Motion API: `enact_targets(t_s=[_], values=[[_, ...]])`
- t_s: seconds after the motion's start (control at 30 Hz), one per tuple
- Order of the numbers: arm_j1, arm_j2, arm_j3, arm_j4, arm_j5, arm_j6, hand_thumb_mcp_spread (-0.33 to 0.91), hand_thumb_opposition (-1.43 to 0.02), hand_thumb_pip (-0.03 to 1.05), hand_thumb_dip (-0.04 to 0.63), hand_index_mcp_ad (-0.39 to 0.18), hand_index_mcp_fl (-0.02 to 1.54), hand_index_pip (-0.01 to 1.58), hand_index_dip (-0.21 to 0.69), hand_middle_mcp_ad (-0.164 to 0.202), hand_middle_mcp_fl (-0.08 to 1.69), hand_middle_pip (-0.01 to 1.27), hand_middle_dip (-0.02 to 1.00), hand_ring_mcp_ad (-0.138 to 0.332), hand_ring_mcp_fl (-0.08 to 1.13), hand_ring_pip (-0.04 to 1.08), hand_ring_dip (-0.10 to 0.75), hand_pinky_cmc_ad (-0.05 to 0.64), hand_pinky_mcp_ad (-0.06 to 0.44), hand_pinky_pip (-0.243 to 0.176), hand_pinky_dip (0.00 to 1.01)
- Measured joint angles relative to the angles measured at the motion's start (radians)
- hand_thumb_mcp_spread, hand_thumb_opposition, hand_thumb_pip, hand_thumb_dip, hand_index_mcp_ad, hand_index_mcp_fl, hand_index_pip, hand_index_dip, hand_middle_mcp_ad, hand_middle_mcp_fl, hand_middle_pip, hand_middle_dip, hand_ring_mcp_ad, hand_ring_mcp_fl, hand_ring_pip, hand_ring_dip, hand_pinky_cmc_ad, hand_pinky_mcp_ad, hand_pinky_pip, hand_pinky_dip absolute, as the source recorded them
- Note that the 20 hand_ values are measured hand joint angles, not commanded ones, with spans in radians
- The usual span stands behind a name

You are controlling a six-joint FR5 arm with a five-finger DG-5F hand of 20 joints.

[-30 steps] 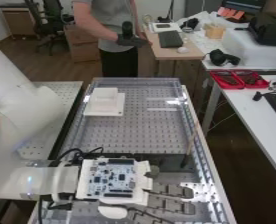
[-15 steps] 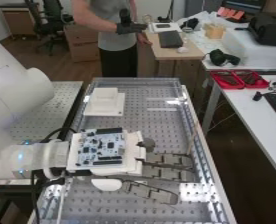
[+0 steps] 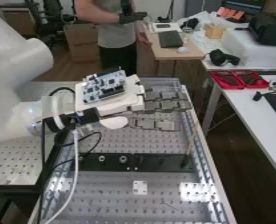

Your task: Grab the paper clip and place it in the clear container

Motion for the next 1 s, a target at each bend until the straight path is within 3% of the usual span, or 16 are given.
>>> enact_targets(t_s=[0.53, 1.0], values=[[0.235, 0.059, -0.022, 0.009, 0.092, -0.002, 0.5, -0.97, 0.57, 0.253, -0.237, 0.67, 1.35, 0.04, 0.077, 0.12, 0.13, 0.17, 0.101, 0.01, 0.1, 0.101, 0.333, 0.265, -0.012, 0.19], [0.398, 0.005, 0.03, -0.01, 0.183, 0.002, 0.5, -0.97, 0.57, 0.253, -0.237, 0.67, 1.35, 0.04, 0.077, 0.12, 0.13, 0.17, 0.101, 0.01, 0.1, 0.101, 0.333, 0.265, -0.012, 0.19]])
